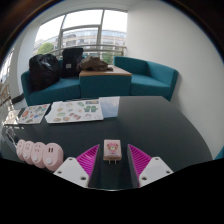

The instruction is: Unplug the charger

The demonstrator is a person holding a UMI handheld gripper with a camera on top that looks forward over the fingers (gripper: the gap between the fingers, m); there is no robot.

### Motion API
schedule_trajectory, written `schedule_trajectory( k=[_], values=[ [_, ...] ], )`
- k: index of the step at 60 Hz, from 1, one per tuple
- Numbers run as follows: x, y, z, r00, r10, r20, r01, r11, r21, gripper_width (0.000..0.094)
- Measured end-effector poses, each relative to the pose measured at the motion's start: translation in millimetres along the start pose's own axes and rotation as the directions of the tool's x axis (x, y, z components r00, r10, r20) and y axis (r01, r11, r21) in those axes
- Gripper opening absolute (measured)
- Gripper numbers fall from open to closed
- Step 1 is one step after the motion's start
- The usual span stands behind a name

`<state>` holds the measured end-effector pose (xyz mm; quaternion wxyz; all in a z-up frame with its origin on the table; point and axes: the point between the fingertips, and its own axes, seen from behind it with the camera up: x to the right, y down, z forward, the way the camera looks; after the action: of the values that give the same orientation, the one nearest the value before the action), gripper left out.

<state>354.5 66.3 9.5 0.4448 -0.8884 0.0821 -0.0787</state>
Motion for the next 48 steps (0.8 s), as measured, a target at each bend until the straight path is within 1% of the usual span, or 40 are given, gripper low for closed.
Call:
schedule_trajectory(
  k=[3,7,9,11,15,19,28,30,31,32,35,38,43,44,48],
  values=[
    [-1.9,-15.1,-15.7,1.000,0.009,-0.004,-0.008,0.999,0.040,0.0599],
    [-5.7,-43.1,-50.8,1.000,0.026,-0.006,-0.025,0.993,0.117,0.0767],
    [-9.0,-56.7,-72.3,0.999,0.036,-0.008,-0.034,0.988,0.152,0.0837],
    [-15.7,-72.5,-93.5,0.999,0.044,-0.002,-0.043,0.981,0.189,0.0867],
    [-33.7,-100.1,-144.0,0.998,0.053,0.023,-0.058,0.960,0.274,0.0855],
    [-56.6,-111.9,-190.0,0.997,0.047,0.057,-0.063,0.943,0.328,0.0855],
    [-108.5,-106.4,-276.9,0.992,0.014,0.122,-0.060,0.924,0.379,0.0852],
    [-121.9,-99.8,-291.6,0.991,0.005,0.137,-0.058,0.921,0.386,0.0853],
    [-140.4,-86.5,-298.1,0.990,-0.001,0.138,-0.054,0.917,0.394,0.0857],
    [-141.5,-89.2,-301.3,0.989,-0.008,0.145,-0.050,0.919,0.392,0.0857],
    [-158.1,-76.7,-314.4,0.988,-0.026,0.155,-0.038,0.920,0.391,0.0864],
    [-181.9,-52.4,-330.1,0.984,-0.044,0.172,-0.026,0.922,0.386,0.0867],
    [-210.6,-41.3,-345.1,0.974,-0.072,0.213,-0.009,0.933,0.360,0.0866],
    [-216.7,-32.7,-350.9,0.973,-0.077,0.219,-0.008,0.932,0.362,0.0868],
    [-229.9,-29.0,-362.1,0.968,-0.094,0.234,0.002,0.931,0.366,0.0866]
  ],
)
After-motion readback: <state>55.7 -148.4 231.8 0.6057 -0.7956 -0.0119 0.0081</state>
